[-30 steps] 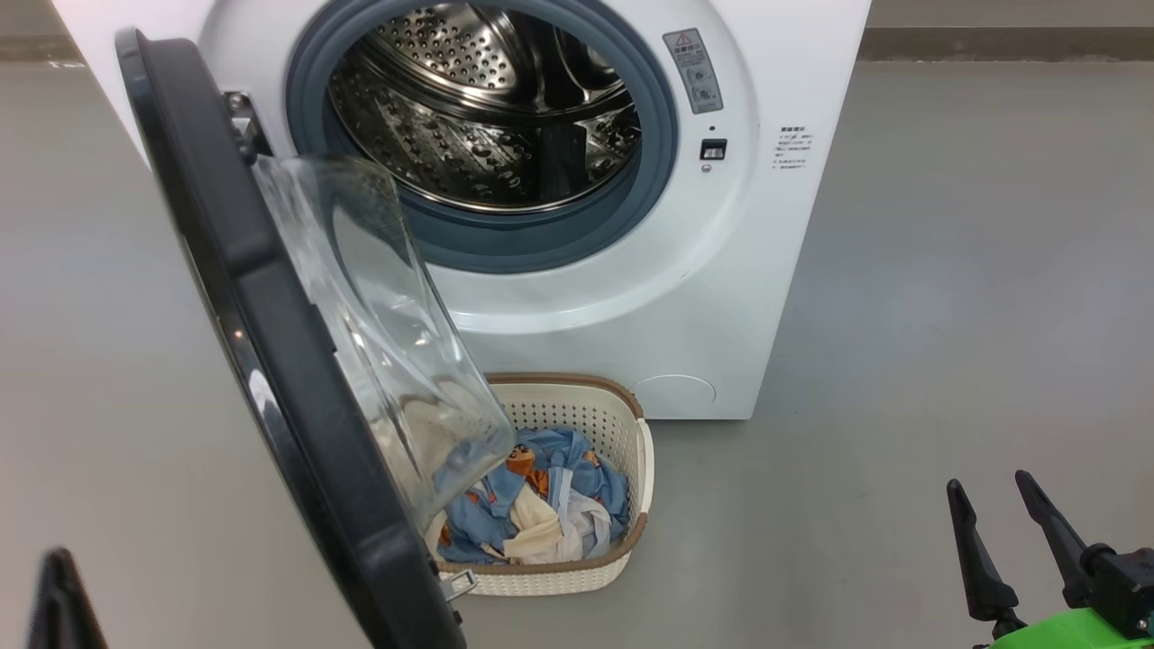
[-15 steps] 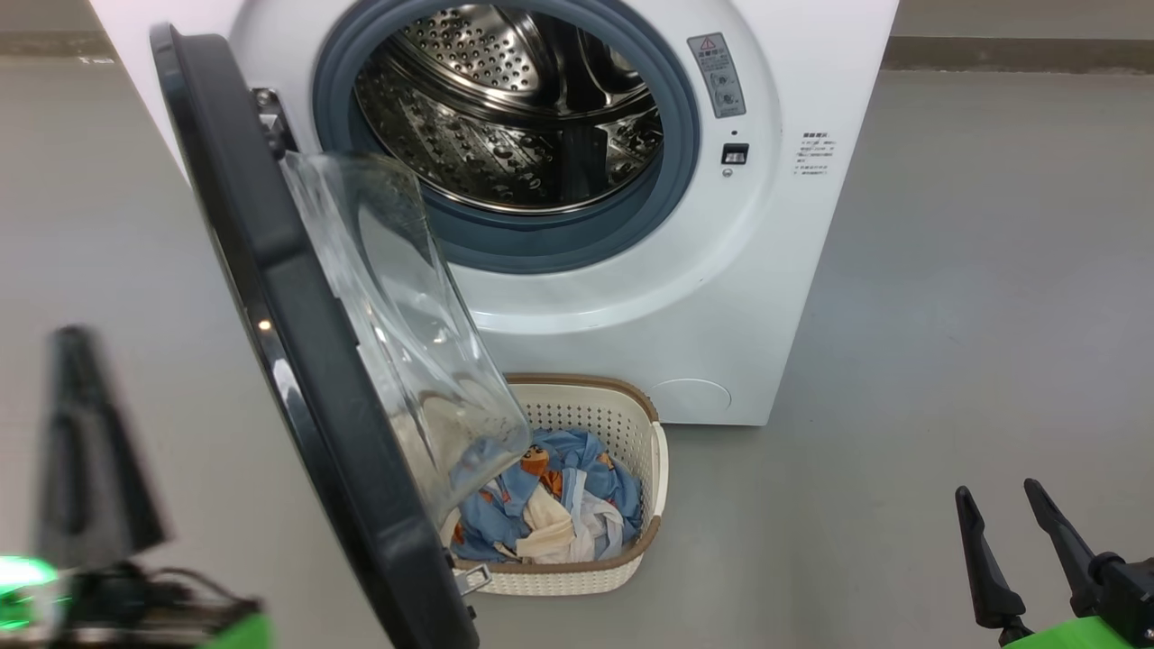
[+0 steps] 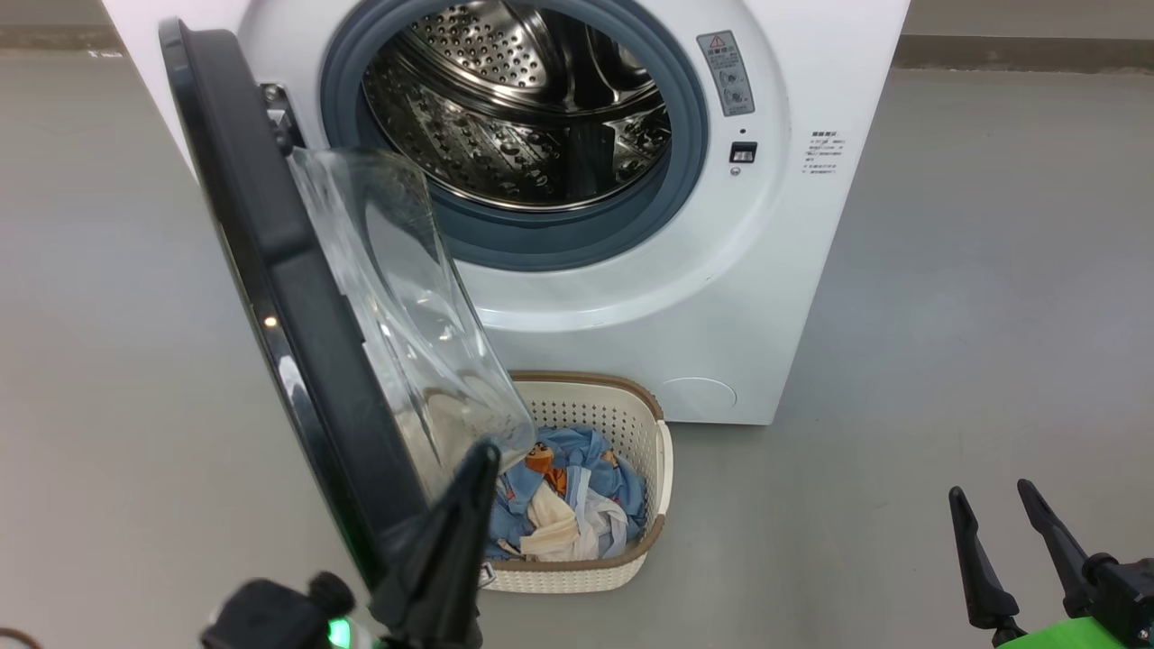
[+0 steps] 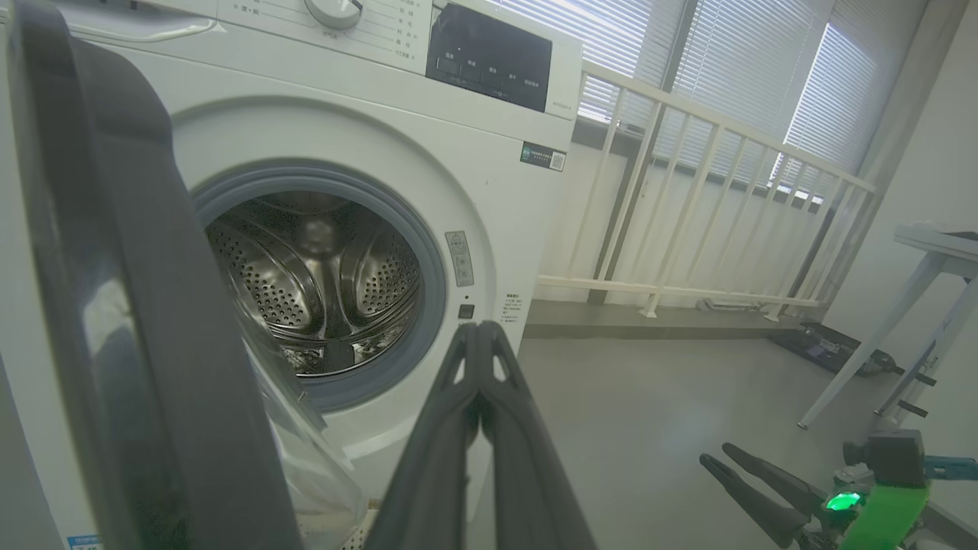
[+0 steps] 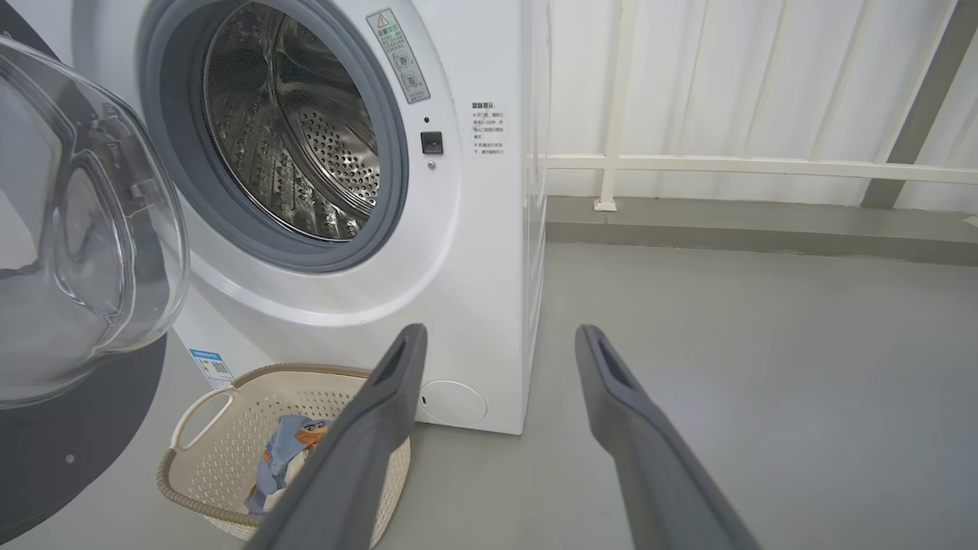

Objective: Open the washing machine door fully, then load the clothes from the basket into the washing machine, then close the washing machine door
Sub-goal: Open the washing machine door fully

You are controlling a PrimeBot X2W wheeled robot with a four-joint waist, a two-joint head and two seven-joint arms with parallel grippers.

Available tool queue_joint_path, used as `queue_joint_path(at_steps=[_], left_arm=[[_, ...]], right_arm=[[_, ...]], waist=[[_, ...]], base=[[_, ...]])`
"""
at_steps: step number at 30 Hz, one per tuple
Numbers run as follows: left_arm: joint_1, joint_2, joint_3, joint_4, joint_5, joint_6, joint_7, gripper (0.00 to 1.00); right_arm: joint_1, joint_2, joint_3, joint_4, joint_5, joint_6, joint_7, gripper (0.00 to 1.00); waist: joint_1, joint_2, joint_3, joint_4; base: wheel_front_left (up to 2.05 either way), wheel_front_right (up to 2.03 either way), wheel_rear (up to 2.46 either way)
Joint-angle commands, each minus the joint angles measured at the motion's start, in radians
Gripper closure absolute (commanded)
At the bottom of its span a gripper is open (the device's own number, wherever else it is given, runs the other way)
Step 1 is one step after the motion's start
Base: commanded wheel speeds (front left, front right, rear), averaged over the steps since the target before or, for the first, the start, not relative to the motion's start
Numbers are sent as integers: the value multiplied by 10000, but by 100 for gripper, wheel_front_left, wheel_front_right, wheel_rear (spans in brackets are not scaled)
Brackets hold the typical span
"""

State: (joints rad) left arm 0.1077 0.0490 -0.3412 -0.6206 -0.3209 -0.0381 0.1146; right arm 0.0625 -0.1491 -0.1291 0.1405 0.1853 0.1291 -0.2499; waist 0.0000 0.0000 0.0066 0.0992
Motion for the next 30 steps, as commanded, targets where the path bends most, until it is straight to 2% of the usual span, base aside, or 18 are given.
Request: queue_joint_path(at_steps=[1,6,15,30], left_arm=[[-49,20,162,-116,70,81,130,100],[458,84,-159,423,161,203,411,100],[601,116,-241,1405,460,491,227,100],[441,96,-226,1763,908,1084,83,100]], right_arm=[[-43,-86,236,-262,-12,16,-118,0],[-40,-67,212,-253,6,16,-118,0],[-80,-95,289,-221,22,16,-118,0],[-90,-54,274,-226,72,16,-118,0]], waist=[[0,0,-5,15],[0,0,4,86],[0,0,8,203],[0,0,100,260]], base=[[0,0,0],[0,0,0],[0,0,0],[0,0,0]])
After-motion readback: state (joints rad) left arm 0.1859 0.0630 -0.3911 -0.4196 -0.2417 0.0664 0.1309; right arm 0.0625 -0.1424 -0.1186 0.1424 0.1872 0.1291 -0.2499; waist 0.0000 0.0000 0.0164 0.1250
